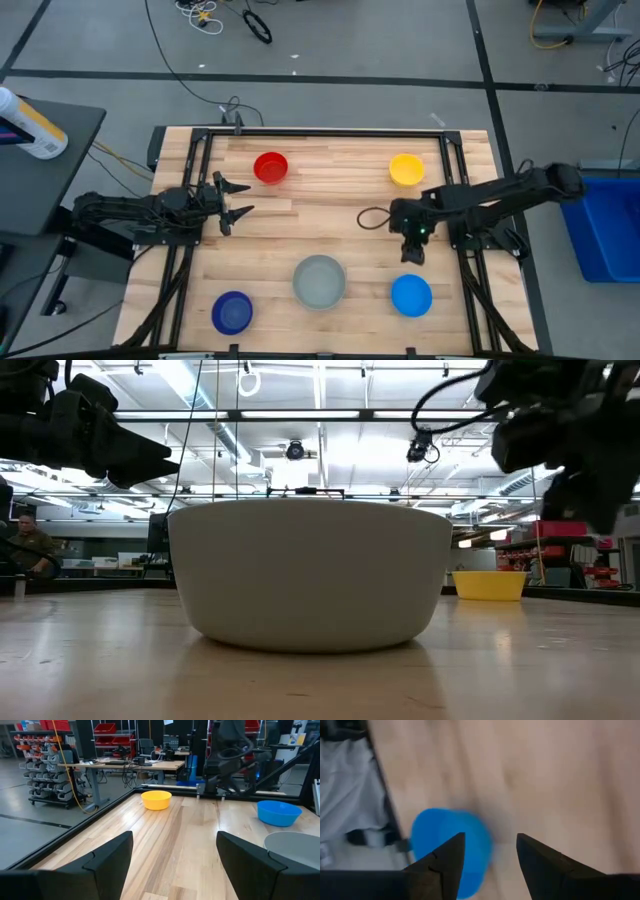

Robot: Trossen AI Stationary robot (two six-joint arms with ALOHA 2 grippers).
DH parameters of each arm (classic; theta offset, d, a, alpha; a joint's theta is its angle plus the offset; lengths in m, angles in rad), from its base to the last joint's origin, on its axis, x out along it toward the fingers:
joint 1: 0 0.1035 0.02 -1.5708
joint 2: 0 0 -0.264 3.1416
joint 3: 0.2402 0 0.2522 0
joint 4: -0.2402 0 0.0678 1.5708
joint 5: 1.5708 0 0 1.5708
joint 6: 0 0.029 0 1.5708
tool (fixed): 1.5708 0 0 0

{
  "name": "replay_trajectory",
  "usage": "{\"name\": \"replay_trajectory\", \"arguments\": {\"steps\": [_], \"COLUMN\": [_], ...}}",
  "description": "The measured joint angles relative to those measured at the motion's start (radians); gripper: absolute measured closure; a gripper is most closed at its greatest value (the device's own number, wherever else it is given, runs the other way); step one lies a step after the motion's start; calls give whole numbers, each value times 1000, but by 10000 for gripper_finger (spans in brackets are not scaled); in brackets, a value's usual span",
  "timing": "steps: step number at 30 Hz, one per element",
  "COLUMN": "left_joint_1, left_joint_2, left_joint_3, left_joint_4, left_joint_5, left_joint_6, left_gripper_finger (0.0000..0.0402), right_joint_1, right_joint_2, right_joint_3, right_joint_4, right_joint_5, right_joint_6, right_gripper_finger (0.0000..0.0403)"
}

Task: Nest bowls inside each other
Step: Stack the blue bowl on top of the gray bowl

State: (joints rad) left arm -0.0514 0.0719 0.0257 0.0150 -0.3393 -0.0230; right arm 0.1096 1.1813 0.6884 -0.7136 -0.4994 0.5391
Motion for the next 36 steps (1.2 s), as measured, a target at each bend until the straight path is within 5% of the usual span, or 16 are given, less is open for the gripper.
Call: {"name": "replay_trajectory", "arguments": {"steps": [5, 25, 36], "left_joint_1": [0, 0, 0], "left_joint_2": [0, 0, 0], "left_joint_3": [0, 0, 0], "left_joint_4": [-1, 0, -1], "left_joint_5": [0, 3, 3], "left_joint_6": [-3, -16, -21], "left_gripper_finger": [107, 107, 107], "right_joint_1": [99, 367, 448], "right_joint_2": [-3, 9, 10], "right_joint_3": [0, -35, -137], "right_joint_4": [50, 47, 182], "right_joint_5": [0, 306, 308], "right_joint_6": [125, 404, 511], "right_gripper_finger": [208, 205, 208]}}
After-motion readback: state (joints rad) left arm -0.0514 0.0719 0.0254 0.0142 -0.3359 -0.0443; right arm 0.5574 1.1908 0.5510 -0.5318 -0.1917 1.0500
